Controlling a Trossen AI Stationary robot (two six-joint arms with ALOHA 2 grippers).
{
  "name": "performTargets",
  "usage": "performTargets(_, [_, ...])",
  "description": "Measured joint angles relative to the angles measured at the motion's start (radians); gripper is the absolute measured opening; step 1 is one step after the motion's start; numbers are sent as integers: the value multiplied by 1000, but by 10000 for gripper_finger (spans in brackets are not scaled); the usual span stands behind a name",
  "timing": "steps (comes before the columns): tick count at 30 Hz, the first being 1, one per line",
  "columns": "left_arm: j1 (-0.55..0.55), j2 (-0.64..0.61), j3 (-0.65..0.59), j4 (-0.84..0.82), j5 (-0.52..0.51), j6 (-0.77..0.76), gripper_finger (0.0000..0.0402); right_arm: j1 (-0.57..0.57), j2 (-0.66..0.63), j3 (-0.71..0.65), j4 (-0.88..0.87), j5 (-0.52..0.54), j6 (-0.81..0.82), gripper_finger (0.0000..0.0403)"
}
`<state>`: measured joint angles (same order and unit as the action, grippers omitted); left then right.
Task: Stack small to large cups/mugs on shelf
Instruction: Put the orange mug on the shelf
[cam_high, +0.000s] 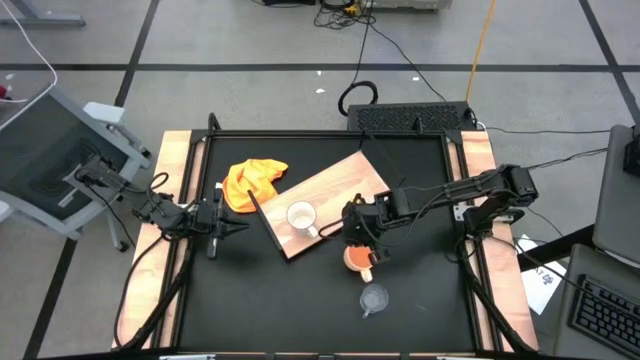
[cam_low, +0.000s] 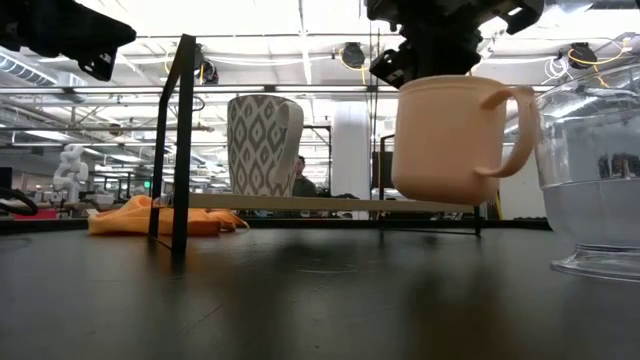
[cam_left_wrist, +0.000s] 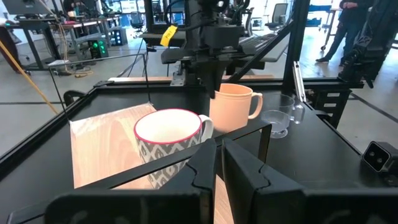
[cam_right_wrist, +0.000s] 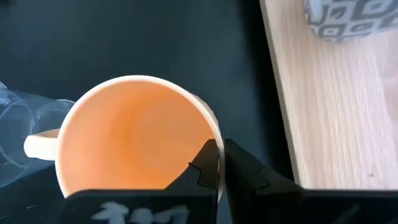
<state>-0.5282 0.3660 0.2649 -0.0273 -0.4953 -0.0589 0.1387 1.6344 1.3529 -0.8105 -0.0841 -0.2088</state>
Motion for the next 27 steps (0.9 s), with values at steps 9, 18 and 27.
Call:
performTargets(9, [0, 0, 0, 0, 0, 2, 31, -28, 0, 13, 25, -4, -1, 0])
performTargets(18, [0, 0, 0, -7, 0, 2, 31, -68, 0, 89, -39, -7, -73, 0])
performTargets(27, [0, 0, 0, -7, -1, 2, 31, -116, 0, 173, -155, -26, -92, 0])
